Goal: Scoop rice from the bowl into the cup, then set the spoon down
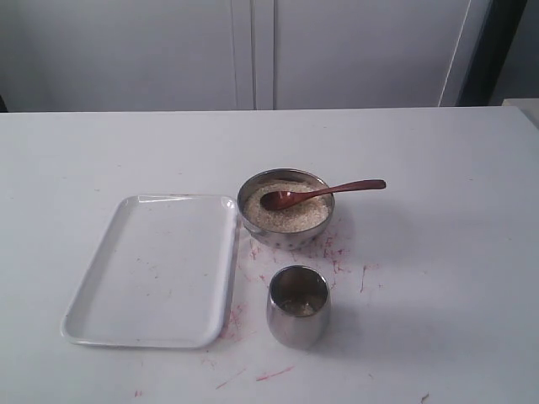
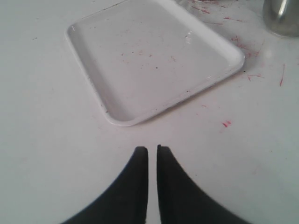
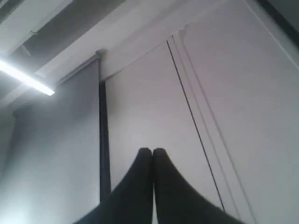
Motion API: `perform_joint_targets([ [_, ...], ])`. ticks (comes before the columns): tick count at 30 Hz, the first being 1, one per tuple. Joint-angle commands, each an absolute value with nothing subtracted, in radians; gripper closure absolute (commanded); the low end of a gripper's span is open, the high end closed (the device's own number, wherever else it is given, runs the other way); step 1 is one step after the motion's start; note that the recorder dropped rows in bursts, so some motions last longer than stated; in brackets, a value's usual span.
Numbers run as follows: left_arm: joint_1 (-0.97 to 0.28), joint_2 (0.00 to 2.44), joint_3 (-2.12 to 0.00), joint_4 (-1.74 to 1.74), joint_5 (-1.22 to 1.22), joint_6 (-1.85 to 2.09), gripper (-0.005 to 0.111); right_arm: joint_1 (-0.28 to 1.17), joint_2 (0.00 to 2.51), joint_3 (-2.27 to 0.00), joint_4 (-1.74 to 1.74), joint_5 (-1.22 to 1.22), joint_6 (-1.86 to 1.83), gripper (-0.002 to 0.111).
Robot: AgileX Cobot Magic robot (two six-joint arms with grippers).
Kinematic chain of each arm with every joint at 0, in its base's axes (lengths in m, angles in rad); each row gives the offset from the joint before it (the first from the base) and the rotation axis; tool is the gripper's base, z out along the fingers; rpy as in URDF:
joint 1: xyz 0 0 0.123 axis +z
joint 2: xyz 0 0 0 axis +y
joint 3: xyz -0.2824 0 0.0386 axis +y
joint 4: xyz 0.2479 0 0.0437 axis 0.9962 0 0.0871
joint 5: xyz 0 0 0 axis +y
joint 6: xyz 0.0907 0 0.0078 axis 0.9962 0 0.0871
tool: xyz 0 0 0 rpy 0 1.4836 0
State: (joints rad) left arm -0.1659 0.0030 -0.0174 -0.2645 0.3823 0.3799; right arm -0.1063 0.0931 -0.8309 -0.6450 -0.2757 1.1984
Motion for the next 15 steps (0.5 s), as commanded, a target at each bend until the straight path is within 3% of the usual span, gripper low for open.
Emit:
perform_joint_targets([
  [1, -0.173, 0.0, -0.012, -0.277, 0.383, 0.374, 0.092, -0.076, 0.219, -1.015, -0.695, -0.157, 1.21, 0.108],
  [6, -0.173, 0.0, -0.012, -0.277, 0.383, 0.374, 0.092, -0.069, 0.34, -1.2, -0.736, 0.01, 1.21, 0.108],
  [15, -0.173, 0.0, -0.012, -0.277, 0.383, 0.374, 0.092, -0.059, 0.452, -1.303, -0.542, 0.243, 1.086, 0.108],
])
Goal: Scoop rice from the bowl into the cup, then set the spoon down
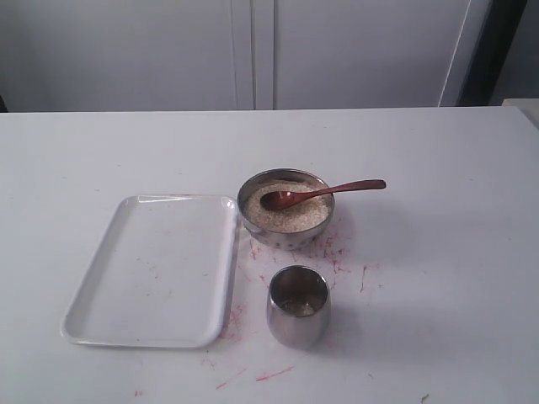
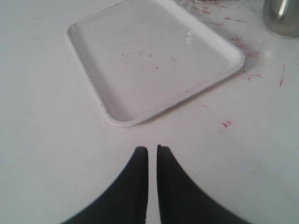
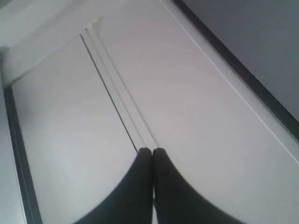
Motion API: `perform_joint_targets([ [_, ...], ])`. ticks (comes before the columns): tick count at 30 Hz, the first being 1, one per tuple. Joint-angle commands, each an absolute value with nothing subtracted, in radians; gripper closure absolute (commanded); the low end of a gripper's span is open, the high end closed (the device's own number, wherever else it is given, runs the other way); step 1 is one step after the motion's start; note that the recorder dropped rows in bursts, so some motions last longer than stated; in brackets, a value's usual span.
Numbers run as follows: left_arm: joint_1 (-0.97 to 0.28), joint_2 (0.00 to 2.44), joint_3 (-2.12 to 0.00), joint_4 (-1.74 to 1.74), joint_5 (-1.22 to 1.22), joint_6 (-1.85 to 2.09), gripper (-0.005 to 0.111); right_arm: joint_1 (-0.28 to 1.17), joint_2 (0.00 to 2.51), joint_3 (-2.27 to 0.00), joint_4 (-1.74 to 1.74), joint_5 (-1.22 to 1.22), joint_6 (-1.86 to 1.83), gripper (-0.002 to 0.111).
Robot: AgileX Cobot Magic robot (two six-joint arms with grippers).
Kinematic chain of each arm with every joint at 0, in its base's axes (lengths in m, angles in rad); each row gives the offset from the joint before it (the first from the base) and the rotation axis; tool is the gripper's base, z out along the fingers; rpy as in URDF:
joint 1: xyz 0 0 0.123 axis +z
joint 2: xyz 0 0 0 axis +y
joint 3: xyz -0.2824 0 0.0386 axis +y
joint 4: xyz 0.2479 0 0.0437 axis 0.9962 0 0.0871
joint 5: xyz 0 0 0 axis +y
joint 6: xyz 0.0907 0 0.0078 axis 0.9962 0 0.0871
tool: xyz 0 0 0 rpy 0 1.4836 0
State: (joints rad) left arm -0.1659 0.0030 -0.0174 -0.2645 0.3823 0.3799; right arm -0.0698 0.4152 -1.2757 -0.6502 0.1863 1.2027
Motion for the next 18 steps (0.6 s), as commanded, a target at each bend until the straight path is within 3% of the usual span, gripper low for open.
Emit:
perform_joint_targets([
  [1, -0.173, 0.0, -0.012, -0.277, 0.383, 0.374, 0.092, -0.059, 0.465, -1.31, -0.501, 0.255, 1.03, 0.108],
  [12, -0.173, 0.0, -0.012, -0.277, 0.383, 0.374, 0.092, -0.059, 0.711, -1.493, 0.185, 0.594, 0.112, 0.108],
  [18, -0.173, 0.0, -0.012, -0.277, 0.383, 0.374, 0.092, -0.059, 0.874, -1.61, 0.371, 0.779, -0.168, 0.108],
])
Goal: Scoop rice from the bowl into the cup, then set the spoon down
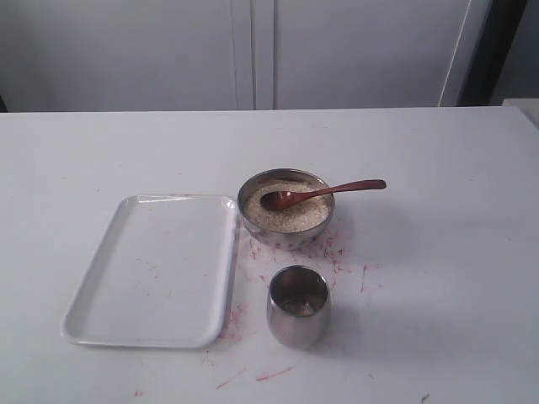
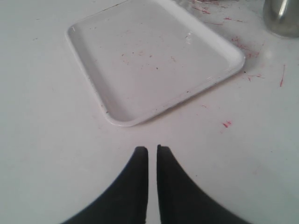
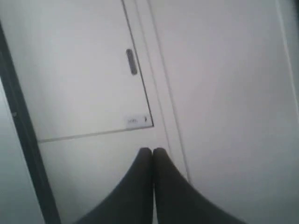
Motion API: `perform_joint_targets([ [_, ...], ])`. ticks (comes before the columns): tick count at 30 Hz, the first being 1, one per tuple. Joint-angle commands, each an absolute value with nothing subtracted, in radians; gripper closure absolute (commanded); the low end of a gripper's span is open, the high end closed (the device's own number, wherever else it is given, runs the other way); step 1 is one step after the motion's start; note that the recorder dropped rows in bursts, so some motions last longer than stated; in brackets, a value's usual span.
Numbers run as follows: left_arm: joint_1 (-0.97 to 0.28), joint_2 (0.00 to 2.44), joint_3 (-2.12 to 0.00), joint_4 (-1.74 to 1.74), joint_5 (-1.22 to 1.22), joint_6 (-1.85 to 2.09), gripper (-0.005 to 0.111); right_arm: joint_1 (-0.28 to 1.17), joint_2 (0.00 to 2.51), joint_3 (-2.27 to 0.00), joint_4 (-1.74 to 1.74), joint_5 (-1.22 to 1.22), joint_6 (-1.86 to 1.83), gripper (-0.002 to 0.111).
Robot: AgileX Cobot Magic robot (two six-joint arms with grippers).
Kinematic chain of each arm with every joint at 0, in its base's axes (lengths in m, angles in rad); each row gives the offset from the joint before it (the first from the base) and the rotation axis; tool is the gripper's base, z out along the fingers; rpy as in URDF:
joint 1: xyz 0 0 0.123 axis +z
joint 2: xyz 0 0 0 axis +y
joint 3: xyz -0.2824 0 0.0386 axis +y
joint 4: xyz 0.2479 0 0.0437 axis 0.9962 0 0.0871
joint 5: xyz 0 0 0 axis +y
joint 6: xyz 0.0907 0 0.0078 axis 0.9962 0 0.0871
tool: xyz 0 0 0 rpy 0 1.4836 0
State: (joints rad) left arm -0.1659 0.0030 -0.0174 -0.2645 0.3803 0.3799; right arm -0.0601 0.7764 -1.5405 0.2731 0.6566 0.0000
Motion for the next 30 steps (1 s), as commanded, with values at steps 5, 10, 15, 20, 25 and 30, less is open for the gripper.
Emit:
perform_joint_targets([
  [5, -0.173, 0.0, -0.012, -0.277, 0.383, 0.374, 0.092, -0.059, 1.019, -1.655, 0.377, 0.893, -0.256, 0.108],
  [10, -0.173, 0.0, -0.012, -0.277, 0.383, 0.374, 0.092, -0.057, 1.148, -1.655, 0.415, 0.95, -0.428, 0.108],
  [15, -0.173, 0.0, -0.012, -0.277, 0.383, 0.374, 0.092, -0.016, 1.26, -1.655, 0.401, 1.0, -0.535, 0.108],
  [20, -0.173, 0.0, -0.012, -0.277, 0.383, 0.374, 0.092, 0.039, 1.359, -1.653, 0.296, 1.056, -0.546, 0.108],
  [25, -0.173, 0.0, -0.012, -0.277, 0.383, 0.376, 0.092, 0.096, 1.441, -1.653, 0.129, 1.056, -0.558, 0.108],
  [30, -0.173, 0.0, -0.012, -0.277, 0.383, 0.376, 0.092, 0.14, 1.519, -1.651, 0.09, 1.065, -0.674, 0.108],
])
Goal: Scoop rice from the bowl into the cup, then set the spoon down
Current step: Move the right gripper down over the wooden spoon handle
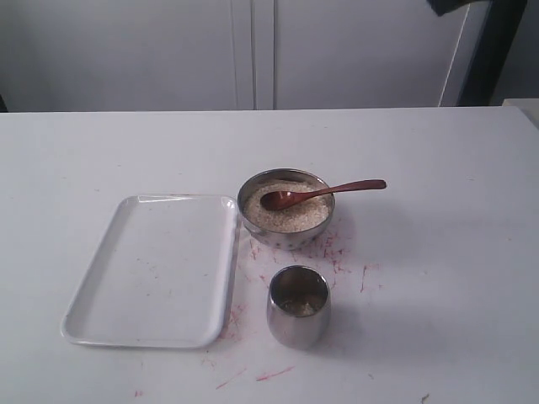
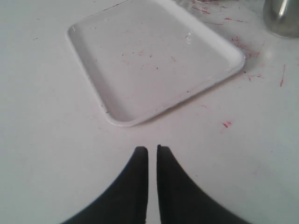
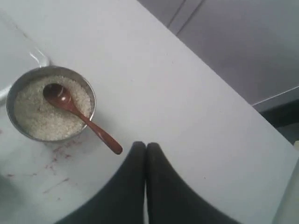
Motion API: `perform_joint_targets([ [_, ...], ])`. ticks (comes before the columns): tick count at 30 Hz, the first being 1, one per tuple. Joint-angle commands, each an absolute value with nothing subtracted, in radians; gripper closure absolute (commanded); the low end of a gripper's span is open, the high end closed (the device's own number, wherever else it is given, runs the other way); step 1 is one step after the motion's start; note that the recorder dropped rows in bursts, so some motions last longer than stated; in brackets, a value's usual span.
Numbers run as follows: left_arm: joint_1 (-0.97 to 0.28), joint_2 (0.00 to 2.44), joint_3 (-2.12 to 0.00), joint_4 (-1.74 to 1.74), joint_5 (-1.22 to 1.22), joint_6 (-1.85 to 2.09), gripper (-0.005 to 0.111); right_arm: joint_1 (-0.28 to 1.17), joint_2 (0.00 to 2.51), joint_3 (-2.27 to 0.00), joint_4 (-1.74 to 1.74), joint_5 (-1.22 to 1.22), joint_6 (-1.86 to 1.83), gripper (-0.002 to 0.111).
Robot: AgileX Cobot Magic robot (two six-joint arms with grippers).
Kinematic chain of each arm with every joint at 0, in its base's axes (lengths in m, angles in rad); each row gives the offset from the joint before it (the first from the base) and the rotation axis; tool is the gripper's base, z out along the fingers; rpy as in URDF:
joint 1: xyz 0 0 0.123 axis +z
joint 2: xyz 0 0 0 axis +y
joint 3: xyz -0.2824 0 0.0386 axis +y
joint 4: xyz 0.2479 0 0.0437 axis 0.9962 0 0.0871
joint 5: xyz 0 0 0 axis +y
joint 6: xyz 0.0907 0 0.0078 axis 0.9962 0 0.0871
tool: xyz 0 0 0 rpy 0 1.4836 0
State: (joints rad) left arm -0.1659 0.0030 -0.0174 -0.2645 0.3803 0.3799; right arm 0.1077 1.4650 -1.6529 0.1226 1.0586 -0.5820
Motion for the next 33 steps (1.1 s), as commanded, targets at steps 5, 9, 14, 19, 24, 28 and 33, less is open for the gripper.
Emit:
perform_joint_targets([
  [5, -0.173, 0.0, -0.012, -0.277, 0.383, 0.376, 0.092, 0.173, 1.603, -1.651, 0.086, 1.088, -0.764, 0.108],
  [9, -0.173, 0.0, -0.012, -0.277, 0.383, 0.376, 0.092, 0.18, 1.671, -1.651, 0.08, 1.098, -0.828, 0.108],
  [14, -0.173, 0.0, -0.012, -0.277, 0.383, 0.376, 0.092, 0.18, 1.74, -1.651, 0.046, 1.102, -0.884, 0.108],
  [19, -0.173, 0.0, -0.012, -0.277, 0.383, 0.376, 0.092, 0.18, 1.799, -1.651, 0.046, 1.098, -0.95, 0.108],
  [24, -0.173, 0.0, -0.012, -0.277, 0.383, 0.376, 0.092, 0.18, 1.853, -1.651, 0.046, 1.094, -0.999, 0.108],
  [28, -0.173, 0.0, -0.012, -0.277, 0.383, 0.376, 0.092, 0.18, 1.89, -1.651, 0.052, 1.077, -1.07, 0.108],
  [33, -0.173, 0.0, -0.012, -0.277, 0.383, 0.376, 0.092, 0.18, 1.923, -1.651, 0.052, 1.059, -1.104, 0.108],
])
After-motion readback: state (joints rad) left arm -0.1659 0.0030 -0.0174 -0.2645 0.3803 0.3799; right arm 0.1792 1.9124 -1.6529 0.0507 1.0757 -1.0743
